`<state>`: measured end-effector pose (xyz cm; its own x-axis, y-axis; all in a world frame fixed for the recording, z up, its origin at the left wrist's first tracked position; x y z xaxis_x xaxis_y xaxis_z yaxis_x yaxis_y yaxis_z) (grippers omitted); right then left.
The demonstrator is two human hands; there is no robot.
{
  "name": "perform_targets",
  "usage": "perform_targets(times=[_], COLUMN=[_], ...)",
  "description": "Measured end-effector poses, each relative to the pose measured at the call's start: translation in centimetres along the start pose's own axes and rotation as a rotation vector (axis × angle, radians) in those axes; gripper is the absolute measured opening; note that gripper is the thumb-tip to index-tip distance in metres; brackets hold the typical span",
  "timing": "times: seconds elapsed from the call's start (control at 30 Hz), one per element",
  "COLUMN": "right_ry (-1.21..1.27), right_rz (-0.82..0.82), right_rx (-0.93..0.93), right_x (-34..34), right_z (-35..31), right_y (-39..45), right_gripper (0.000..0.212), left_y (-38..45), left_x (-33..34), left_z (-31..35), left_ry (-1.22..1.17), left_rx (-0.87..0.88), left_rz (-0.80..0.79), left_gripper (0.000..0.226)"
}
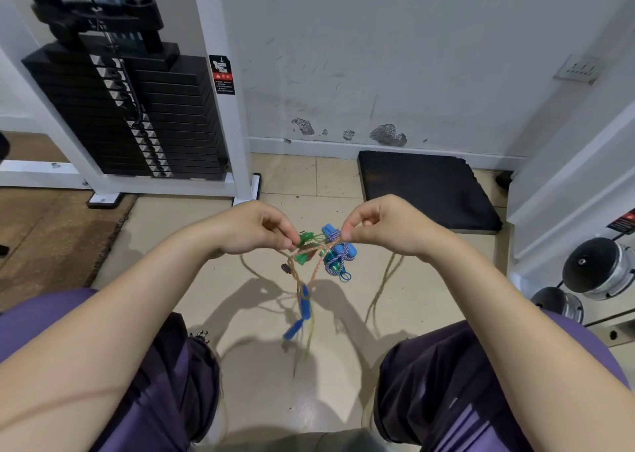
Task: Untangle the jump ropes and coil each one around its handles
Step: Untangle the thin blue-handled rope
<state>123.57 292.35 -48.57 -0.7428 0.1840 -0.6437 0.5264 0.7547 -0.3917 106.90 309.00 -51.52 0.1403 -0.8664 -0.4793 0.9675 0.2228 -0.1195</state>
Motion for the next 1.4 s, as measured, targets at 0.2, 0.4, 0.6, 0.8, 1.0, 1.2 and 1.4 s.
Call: perform_targets(times=[0.2,0.4,0.6,0.8,1.0,1.2,1.4], right_ry=[-0.142,-0.276,-0.266,-0.050,0.018,0.241,0.378], right_rz=[0.224,0.378,0.407,0.269,0.187,-0.003,0.094], right_rx=[0.123,0.230,0.176,0.142,0.098,0.009,-0.052], right_x=[-1.9,-2.4,-2.7,-1.3,-0.3,0.4,0.1], right_z=[1.5,2.9,2.4,2.2,1.3,-1.2,-1.9], right_y=[0.7,1.7,1.7,1.6,1.3,-0.7,-1.1], right_gripper=[0.017,0.024,0.019,0.018,0.017,0.021,0.021], left_y=[-0.7,-1.1,-1.0,-1.1,-0.7,-0.2,0.6], left_x=[-1.9,-3.3,-3.9,-3.3,-2.7,1.4,4.0], left_z=[-0.3,-0.4,-0.6,-0.4,-1.8,-0.1,0.7], left_ry=[0.237,0.320,0.140,-0.036,0.166,-0.018,-0.284], left_rx=[-0.083,-0.146,-0.067,-0.084,-0.171,0.061,0.155], left_rz=[0.174,0.316,0.560,0.470,0.409,0.142,-0.017], left_gripper=[0.003,0.009,0.027,0.033,0.027,0.038,0.015])
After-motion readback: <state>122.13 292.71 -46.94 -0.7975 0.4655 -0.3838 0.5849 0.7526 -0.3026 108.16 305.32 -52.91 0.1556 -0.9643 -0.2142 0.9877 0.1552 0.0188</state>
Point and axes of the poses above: each hand's wrist, its own y-axis towards the middle knuckle, its own x-axis out of the palm, z = x × y, the point moved 2 cm from there along y, towards the middle knuckle, and after that the axes turned 14 degrees about x, right-handed, at the moved point
